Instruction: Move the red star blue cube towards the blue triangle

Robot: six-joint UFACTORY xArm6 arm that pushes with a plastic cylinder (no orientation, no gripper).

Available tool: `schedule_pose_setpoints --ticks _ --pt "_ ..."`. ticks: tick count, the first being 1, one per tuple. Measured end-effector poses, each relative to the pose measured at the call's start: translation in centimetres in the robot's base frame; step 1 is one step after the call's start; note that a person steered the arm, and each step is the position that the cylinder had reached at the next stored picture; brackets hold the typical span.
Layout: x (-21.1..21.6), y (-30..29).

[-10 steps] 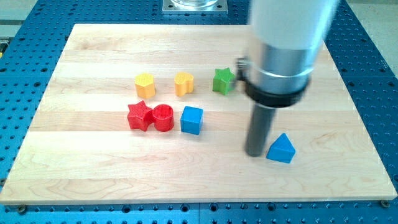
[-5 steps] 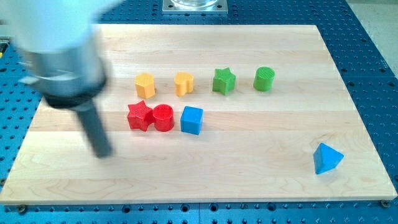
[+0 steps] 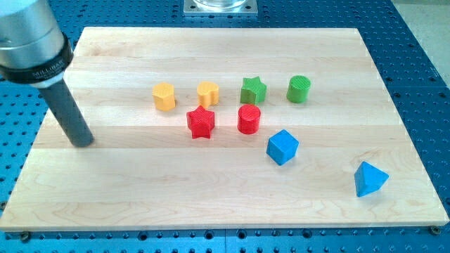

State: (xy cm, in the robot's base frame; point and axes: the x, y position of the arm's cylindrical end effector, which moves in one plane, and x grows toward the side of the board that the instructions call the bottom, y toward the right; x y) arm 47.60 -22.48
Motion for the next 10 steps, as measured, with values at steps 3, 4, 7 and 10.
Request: schedule_pose_setpoints --ticks 3,4,7,10 --pt "-1.0 24.9" --pt "-5.0 22.8" --pt "3.1 29.7" --pt "6.8 31.7"
